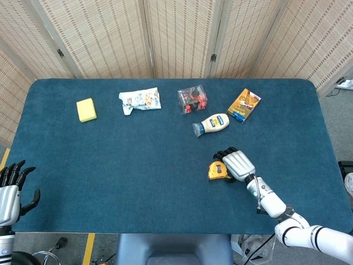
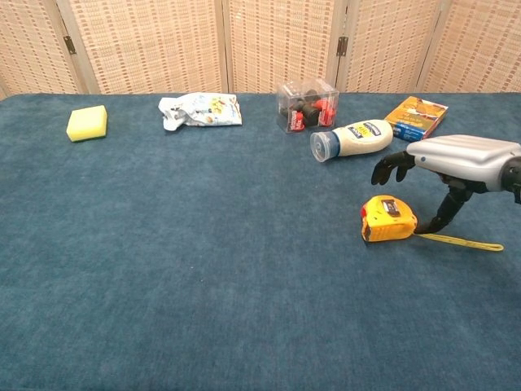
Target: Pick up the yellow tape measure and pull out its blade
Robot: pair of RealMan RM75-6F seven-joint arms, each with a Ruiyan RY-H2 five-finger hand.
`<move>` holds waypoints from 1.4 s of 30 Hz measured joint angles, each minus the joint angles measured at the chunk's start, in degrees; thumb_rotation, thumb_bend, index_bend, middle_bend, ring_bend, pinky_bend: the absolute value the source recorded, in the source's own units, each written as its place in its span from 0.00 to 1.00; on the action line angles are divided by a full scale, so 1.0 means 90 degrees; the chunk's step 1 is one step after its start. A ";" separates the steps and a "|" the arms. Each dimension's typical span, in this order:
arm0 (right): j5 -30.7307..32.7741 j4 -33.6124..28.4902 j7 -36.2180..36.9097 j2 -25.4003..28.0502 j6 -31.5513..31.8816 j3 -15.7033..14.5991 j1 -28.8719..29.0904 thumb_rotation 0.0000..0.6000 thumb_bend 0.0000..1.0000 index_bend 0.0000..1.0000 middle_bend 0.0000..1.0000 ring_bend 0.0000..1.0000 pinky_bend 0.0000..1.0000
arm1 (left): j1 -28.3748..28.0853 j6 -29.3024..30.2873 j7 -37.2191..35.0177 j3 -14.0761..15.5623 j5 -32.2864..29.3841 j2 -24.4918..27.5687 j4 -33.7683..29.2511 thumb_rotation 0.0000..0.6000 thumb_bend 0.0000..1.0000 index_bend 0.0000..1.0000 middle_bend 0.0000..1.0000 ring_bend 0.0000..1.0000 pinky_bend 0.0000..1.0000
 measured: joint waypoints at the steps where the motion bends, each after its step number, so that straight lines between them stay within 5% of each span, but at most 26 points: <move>1: 0.0007 0.0060 -0.0003 -0.0051 -0.0021 -0.0011 0.0029 1.00 0.18 0.26 0.29 0.27 0.18 | -0.0002 -0.0001 0.0002 -0.0004 -0.0003 -0.0002 0.0003 0.96 0.49 0.23 0.11 0.06 0.02; 13: 0.0060 0.0598 0.0092 -0.0476 -0.0055 -0.0158 0.0185 1.00 0.18 0.35 0.35 0.31 0.18 | -0.0017 -0.0035 0.0003 -0.0033 -0.0059 -0.0016 0.0030 0.96 0.49 0.23 0.11 0.06 0.02; 23: 0.0194 0.0653 0.0132 -0.0706 0.0095 -0.0023 0.0288 1.00 0.18 0.59 0.53 0.44 0.26 | -0.0086 -0.0084 -0.0026 -0.0092 -0.0045 0.0032 0.0024 0.96 0.49 0.23 0.11 0.06 0.02; 33: 0.0781 -0.0212 0.0324 -0.0491 -0.0273 0.0627 0.0782 1.00 0.18 0.63 0.56 0.46 0.27 | -0.0712 -0.0688 -0.0304 -0.0408 0.0106 0.0285 -0.0189 0.96 0.49 0.22 0.11 0.07 0.03; 42: 0.1856 -0.0647 0.0088 -0.0612 -0.0554 0.1306 0.1508 1.00 0.18 0.63 0.56 0.47 0.27 | -0.1627 -0.1786 -0.0828 -0.0881 -0.0324 0.0159 -0.0390 0.96 0.45 0.05 0.11 0.07 0.03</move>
